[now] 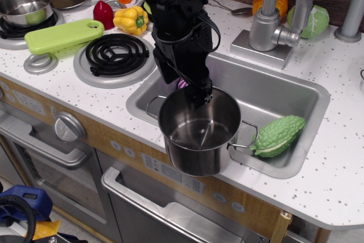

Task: Put pot in sink

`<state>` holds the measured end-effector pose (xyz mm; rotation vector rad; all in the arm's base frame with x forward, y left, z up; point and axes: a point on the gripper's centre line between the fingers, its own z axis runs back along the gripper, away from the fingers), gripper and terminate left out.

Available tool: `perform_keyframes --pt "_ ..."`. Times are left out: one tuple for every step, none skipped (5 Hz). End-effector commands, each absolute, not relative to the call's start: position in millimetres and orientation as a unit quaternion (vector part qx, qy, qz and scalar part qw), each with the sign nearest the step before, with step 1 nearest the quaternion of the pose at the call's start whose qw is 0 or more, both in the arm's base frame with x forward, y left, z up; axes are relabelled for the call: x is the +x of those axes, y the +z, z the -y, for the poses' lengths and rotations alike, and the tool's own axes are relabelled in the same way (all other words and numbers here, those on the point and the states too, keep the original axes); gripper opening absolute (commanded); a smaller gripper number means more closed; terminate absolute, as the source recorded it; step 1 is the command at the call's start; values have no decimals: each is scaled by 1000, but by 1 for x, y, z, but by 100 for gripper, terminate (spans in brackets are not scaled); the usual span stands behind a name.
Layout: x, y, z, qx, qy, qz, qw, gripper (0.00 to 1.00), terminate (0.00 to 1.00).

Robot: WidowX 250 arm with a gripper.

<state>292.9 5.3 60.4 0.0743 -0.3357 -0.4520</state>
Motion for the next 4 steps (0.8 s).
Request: perform_keyframes --pt "301 52 -12 14 -211 194 958 100 0" --pt "303 45 -10 0 -206 200 958 100 0" --pt "304 43 -5 -6 -195 203 960 0 0" --pt "309 57 -9 3 -204 191 960 0 0"
